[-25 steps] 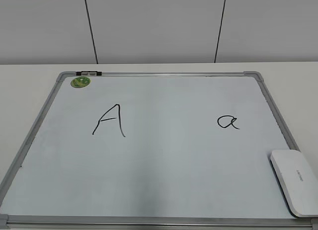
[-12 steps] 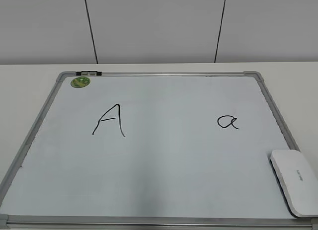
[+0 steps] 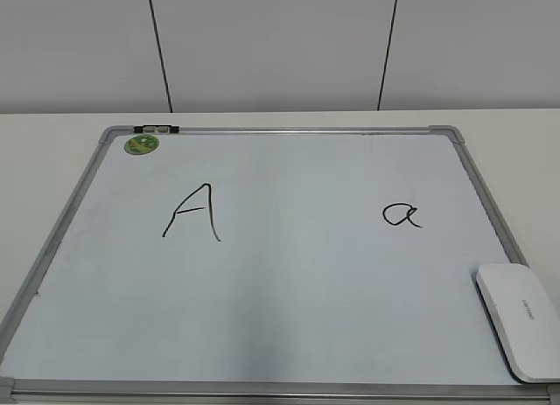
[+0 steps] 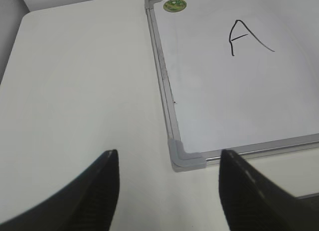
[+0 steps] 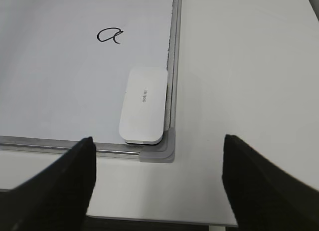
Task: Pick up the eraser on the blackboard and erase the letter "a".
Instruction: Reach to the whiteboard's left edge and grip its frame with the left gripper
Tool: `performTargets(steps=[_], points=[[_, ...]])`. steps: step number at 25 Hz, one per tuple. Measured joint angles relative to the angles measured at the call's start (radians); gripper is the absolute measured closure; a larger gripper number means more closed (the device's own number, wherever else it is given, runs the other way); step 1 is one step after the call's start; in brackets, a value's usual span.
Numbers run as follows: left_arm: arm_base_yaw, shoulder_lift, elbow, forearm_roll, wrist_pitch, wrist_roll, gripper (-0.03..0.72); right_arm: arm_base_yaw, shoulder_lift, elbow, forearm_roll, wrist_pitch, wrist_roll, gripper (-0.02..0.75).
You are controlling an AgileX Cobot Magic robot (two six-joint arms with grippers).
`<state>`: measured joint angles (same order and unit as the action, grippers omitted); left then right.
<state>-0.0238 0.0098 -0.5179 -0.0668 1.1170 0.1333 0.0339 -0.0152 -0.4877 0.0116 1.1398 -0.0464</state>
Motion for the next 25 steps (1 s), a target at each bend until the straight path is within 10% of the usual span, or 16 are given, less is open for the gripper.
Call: performTargets(steps=[25], points=[[0.000,0.678,-0.089,0.013,-0.388,0.000,0.211,0.000,0.000,0.000,0.000,0.000,0.000,0.151]])
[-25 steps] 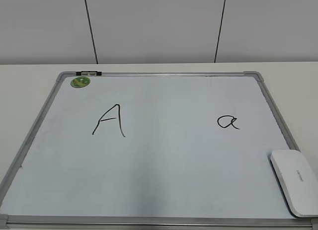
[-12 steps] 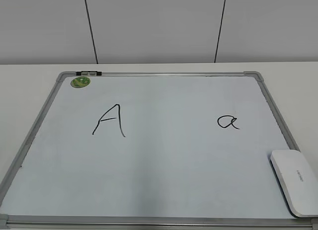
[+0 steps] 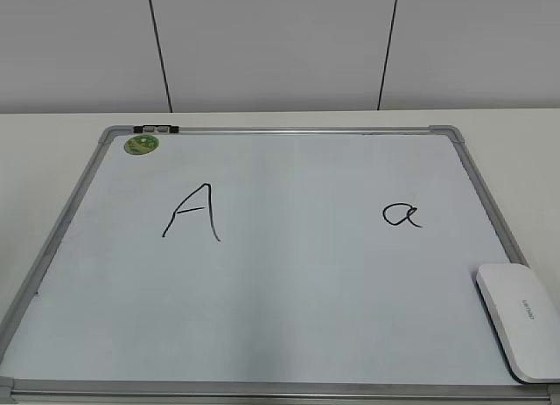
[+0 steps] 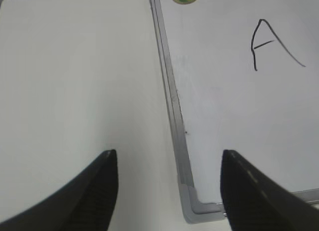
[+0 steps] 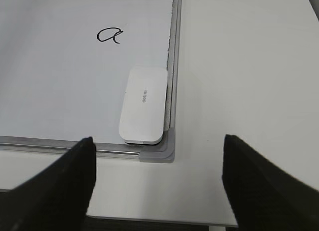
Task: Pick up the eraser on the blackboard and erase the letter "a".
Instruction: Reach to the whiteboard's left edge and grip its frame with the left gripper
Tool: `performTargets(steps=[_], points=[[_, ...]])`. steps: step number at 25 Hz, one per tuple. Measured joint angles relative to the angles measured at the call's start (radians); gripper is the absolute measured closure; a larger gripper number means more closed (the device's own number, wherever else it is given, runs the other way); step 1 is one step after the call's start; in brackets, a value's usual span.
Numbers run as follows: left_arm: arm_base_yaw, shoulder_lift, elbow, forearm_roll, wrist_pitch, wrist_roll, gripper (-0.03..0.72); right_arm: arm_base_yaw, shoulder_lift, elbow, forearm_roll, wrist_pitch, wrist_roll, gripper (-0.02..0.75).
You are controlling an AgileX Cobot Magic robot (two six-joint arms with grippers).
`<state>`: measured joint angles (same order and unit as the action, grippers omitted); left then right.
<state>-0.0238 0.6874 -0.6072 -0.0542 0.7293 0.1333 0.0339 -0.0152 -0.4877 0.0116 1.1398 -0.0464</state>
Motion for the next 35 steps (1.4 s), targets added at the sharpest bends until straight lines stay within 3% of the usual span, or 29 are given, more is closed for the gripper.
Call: performTargets(steps=[6,22,26,31,35], points=[[0.000,0.239,-0.089,-0.002,-0.016,0.000,0.211,0.000,0.000,0.000,0.000,0.000,0.000,0.152],[0.013,0.897,-0.498,-0.069,0.128,0.002,0.210,0.000,0.000,0.000,0.000,0.000,0.000,0.151],[0.040,1.028,-0.584,-0.100,0.165,0.046,0.210,0.000,0.000,0.000,0.000,0.000,0.000,0.152],[0.102,1.160,-0.685,-0.228,0.209,0.165,0.226,0.000,0.000,0.000,0.000,0.000,0.000,0.152],[0.117,1.242,-0.766,-0.251,0.233,0.198,0.240,0.000,0.000,0.000,0.000,0.000,0.000,0.151]])
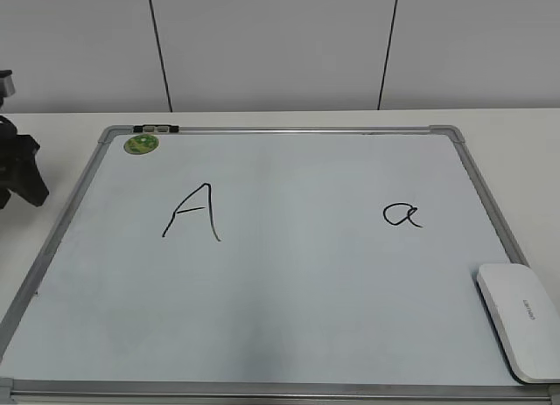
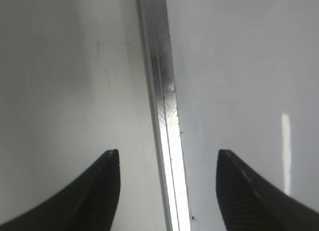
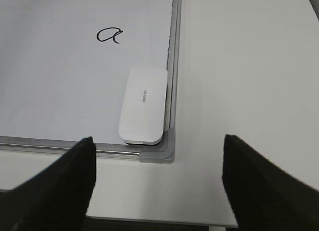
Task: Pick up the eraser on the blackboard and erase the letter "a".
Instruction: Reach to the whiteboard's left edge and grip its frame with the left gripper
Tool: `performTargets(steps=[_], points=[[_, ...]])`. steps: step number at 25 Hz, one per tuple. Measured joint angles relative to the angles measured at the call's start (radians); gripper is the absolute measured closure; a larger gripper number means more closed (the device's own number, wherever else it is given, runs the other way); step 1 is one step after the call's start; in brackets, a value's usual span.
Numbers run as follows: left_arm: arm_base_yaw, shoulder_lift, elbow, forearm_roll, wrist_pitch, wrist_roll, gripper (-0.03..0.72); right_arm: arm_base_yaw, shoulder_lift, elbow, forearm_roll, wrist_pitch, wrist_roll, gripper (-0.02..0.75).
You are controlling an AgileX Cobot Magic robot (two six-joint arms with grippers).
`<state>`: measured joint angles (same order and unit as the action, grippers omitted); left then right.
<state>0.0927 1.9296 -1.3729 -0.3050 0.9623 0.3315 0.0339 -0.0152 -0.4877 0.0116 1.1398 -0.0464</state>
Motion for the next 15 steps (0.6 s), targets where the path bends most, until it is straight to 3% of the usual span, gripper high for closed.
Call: performTargets(steps=[7,15], points=[[0.000,0.158,-0.136,-0.011,0.037,0.015,0.249,0.000,0.000,0.000,0.000,0.000,0.000,0.151],[0.002,0.248,-0.193,-0.027,0.054,0.022,0.345,0.000,0.000,0.000,0.000,0.000,0.000,0.152]])
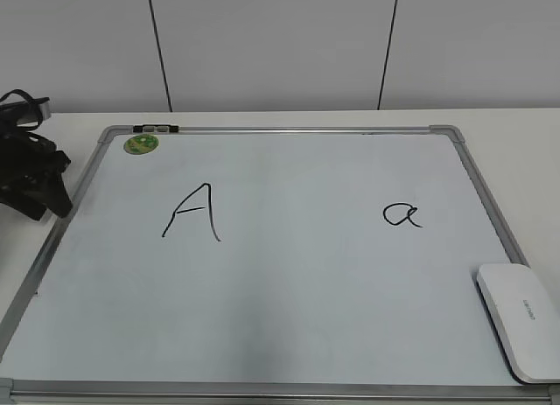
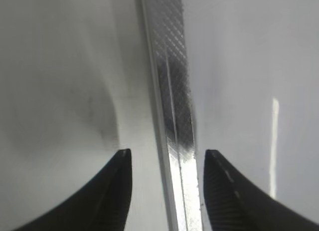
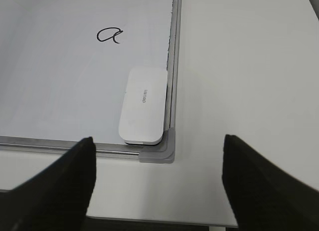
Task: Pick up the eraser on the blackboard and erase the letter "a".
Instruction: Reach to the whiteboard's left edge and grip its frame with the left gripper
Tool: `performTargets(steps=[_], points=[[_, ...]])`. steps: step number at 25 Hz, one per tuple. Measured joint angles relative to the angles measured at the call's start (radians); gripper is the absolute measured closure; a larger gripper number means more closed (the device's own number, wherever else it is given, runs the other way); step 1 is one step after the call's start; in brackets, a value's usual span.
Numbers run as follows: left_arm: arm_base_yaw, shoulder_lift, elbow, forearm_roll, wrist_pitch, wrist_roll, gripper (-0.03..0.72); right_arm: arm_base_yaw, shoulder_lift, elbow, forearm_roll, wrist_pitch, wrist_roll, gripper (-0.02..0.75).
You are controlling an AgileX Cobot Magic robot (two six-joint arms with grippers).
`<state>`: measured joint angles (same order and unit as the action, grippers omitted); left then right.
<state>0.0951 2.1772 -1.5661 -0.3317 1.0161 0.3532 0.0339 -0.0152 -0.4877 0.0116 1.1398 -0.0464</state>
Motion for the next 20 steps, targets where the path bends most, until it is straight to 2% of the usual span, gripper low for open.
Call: performTargets(steps=[10,20], points=[[0.021,0.008,0.000,-0.045,-0.002,0.028,0.430,0.000,0.000,0.000,0.000,0.000,0.000,0.151],[0.023,0.014,0.000,-0.072,-0.019,0.032,0.437,0.000,0.000,0.000,0.000,0.000,0.000,0.151]])
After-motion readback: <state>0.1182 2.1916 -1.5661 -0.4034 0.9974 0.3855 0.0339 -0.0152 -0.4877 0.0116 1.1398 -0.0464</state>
